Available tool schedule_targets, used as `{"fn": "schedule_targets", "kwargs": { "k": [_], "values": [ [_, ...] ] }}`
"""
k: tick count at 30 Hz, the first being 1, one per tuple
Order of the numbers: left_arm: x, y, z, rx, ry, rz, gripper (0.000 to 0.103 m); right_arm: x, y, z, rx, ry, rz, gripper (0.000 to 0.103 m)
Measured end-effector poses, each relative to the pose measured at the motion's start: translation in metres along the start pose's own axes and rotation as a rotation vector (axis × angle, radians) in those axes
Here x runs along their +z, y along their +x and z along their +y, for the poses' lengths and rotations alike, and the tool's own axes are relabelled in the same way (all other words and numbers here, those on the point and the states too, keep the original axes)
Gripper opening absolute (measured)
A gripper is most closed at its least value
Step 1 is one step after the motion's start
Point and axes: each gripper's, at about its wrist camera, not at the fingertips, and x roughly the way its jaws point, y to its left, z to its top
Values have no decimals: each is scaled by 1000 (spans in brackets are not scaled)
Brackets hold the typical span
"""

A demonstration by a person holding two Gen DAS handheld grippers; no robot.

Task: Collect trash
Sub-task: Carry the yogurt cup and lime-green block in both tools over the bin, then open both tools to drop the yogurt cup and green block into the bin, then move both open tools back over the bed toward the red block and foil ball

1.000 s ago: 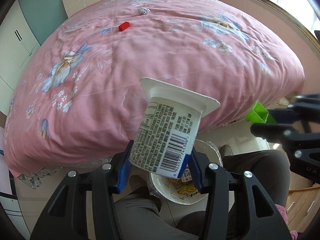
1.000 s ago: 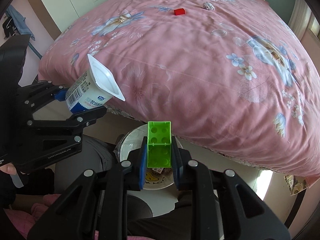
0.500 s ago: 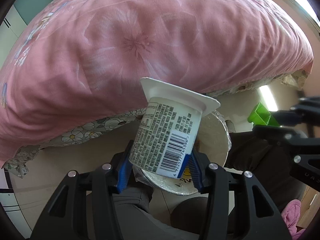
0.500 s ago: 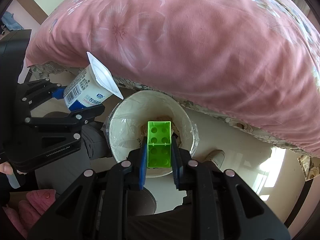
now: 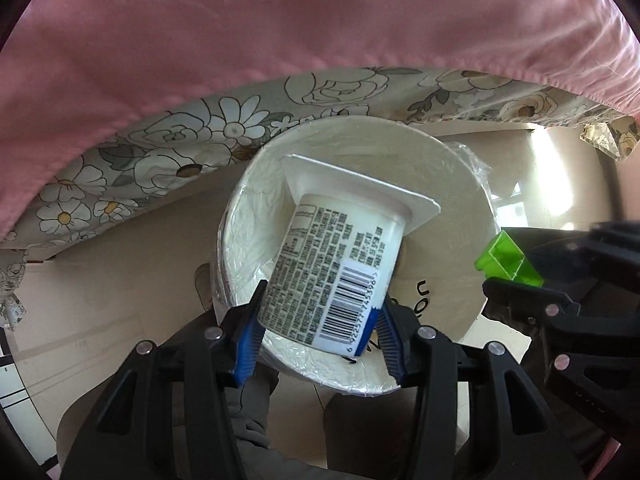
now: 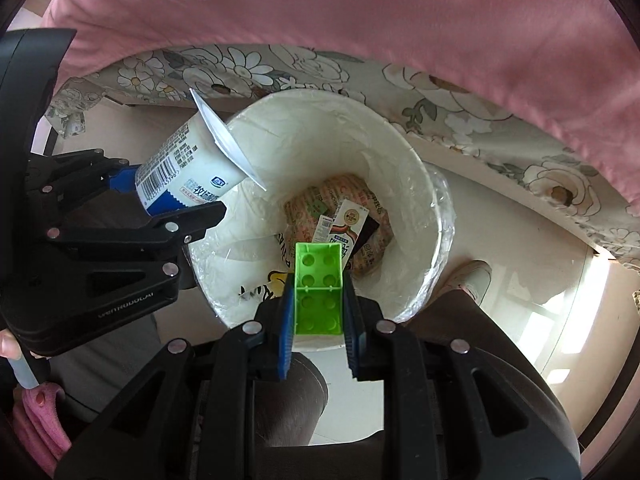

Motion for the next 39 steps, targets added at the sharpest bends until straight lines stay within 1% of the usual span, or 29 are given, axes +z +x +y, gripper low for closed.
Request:
{"fn": "schedule_targets", "kwargs": {
  "k": [6,18,20,24,25,27,28,30,34,39],
  "values": [
    [5,29,3,-22,-29,54,52,8,39,-9,31,51,56,23],
    [15,69,7,-43,-74,152,53,19,86,-30,57,119,120,23],
    [16,74,5,-58,-80,162,53,21,93,-31,49,118,127,23],
    [15,79,1,-51,-84,174,53,24,98,-30,14,104,126,23],
    [14,80,0,-48,-85,175,53,23,99,-30,13,101,129,24],
    [14,80,-1,-48,-86,178,53,23,103,-30,-1,94,137,30],
    [14,80,-1,-47,-89,179,53,23,104,-30,-15,97,138,34],
    [14,83,3,-47,-92,182,53,22,105,-30,-32,92,139,39],
    [13,83,1,-37,-97,175,60,20,105,-31,-51,80,132,39],
    [9,79,5,-37,-101,171,63,21,99,-33,-47,83,126,41]
  ]
}}
